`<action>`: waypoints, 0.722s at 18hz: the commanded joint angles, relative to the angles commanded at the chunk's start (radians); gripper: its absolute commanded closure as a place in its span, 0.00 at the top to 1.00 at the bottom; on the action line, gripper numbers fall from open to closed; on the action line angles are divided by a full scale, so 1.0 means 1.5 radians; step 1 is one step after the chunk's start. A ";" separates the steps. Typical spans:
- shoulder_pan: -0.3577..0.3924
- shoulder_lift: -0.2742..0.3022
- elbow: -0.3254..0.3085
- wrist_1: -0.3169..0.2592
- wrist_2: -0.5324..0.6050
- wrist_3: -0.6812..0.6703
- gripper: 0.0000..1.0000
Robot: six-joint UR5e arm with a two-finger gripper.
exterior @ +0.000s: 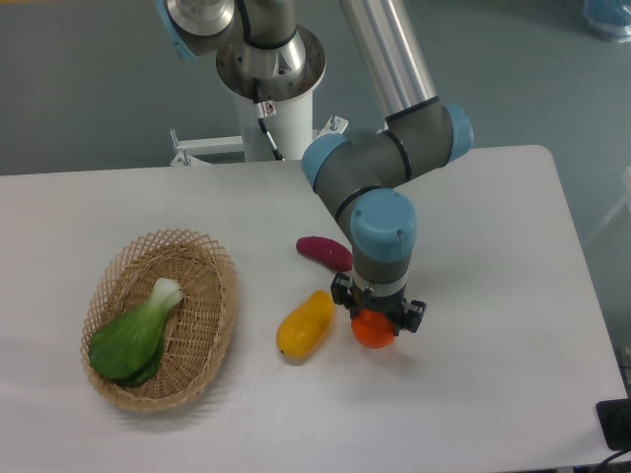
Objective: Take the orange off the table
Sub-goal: 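Lift the held orange up and away from the yellow fruit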
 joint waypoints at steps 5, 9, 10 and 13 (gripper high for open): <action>0.024 -0.006 0.050 -0.005 -0.040 0.001 0.69; 0.042 -0.003 0.061 -0.013 -0.038 0.003 0.69; 0.050 -0.002 0.067 -0.022 -0.039 0.016 0.69; 0.063 0.000 0.088 -0.074 -0.042 0.054 0.69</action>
